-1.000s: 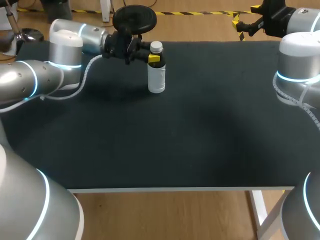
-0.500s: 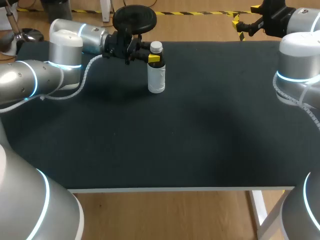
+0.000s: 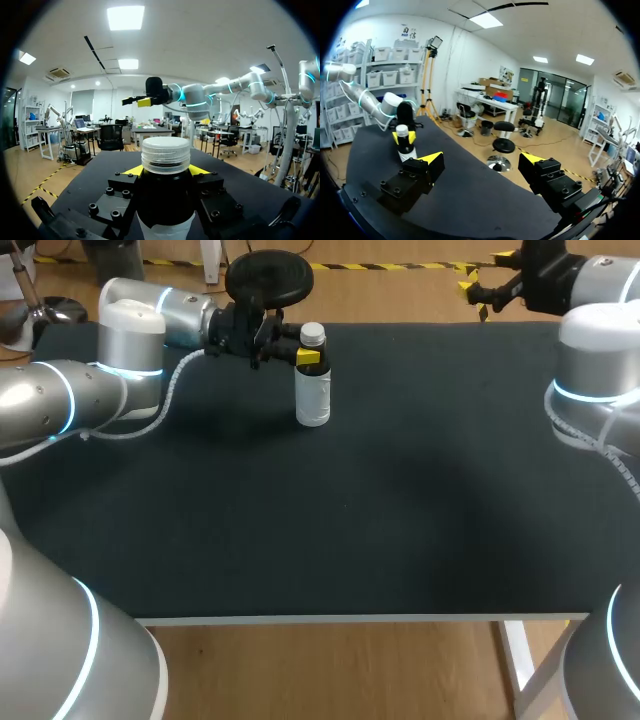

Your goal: Unscrew the bottle cap

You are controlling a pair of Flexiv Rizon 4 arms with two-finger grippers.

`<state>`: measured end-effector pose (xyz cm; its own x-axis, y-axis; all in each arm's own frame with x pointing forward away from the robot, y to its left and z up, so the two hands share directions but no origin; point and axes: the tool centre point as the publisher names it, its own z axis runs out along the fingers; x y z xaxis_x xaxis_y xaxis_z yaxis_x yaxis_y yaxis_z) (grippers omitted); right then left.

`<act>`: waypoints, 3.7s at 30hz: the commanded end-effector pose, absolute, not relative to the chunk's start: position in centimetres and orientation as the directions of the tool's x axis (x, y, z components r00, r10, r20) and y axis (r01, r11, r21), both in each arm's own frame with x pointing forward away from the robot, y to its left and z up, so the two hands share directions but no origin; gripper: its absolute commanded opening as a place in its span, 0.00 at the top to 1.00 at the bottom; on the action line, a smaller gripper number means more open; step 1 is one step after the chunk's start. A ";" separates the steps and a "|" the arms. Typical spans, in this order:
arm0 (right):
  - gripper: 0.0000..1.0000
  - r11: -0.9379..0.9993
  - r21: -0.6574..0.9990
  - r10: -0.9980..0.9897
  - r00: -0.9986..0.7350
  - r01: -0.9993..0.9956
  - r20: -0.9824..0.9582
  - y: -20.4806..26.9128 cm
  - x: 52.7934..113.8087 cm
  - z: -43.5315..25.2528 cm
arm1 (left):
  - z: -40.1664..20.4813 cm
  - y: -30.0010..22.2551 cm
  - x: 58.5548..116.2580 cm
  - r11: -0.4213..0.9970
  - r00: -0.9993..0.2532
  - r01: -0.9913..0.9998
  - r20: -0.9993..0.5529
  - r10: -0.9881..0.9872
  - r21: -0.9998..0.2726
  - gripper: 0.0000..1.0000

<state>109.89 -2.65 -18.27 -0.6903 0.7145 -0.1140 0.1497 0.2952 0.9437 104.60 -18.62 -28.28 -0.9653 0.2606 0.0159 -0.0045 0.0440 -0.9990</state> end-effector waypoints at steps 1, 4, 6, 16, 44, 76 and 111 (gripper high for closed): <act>0.00 0.239 0.963 0.632 -0.773 0.124 -0.057 -2.7 109.7 -18.2 | -28.4 -18.7 105.0 0.043 -0.963 -0.006 0.017 0.269 -0.999 1.00; 0.00 0.217 0.968 0.581 -0.814 0.127 -0.023 -1.5 109.3 -18.3 | -28.4 -18.7 105.0 0.043 -0.963 -0.006 0.017 0.269 -0.999 1.00; 0.00 0.199 0.971 0.551 -0.835 0.130 -0.001 -0.6 109.1 -18.4 | -28.4 -18.7 105.0 0.043 -0.963 -0.006 0.017 0.269 -0.999 1.00; 0.00 0.191 0.973 0.438 -0.899 0.126 0.031 4.4 107.0 -19.3 | -28.4 -18.7 105.0 0.043 -0.963 -0.006 0.017 0.269 -0.999 1.00; 0.00 0.230 0.961 0.368 -0.928 0.153 0.060 8.3 105.8 -20.4 | -28.4 -18.7 105.0 0.043 -0.963 -0.006 0.017 0.269 -0.999 1.00; 0.00 0.158 0.983 0.397 -0.918 0.093 0.023 18.9 105.5 -23.7 | -28.4 -18.7 105.0 0.043 -0.963 -0.006 0.017 0.269 -0.999 1.00; 0.00 0.135 0.985 0.563 -0.826 0.111 0.016 23.2 104.0 -23.0 | -28.4 -18.7 105.0 0.043 -0.963 -0.006 0.017 0.269 -0.999 1.00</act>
